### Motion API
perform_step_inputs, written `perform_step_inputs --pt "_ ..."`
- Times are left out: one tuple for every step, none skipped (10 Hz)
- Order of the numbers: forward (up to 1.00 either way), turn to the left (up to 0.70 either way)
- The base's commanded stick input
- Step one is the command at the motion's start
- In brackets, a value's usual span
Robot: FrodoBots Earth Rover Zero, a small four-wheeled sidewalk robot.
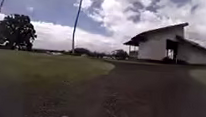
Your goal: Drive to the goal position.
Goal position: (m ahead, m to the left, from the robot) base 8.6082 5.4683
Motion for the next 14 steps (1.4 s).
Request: perform_step_inputs --pt "0.7 -0.35" --pt "0.7 -0.35" --pt "0.7 -0.35" --pt "0.7 -0.35" --pt "0.7 -0.35" --pt "0.7 -0.35" --pt "0.7 -0.22" --pt "0.7 -0.05" --pt "0.7 0.0" --pt "0.7 0.0" --pt "0.7 0.0" --pt "0.7 0.0" --pt "0.7 0.0" --pt "0.7 0.0"
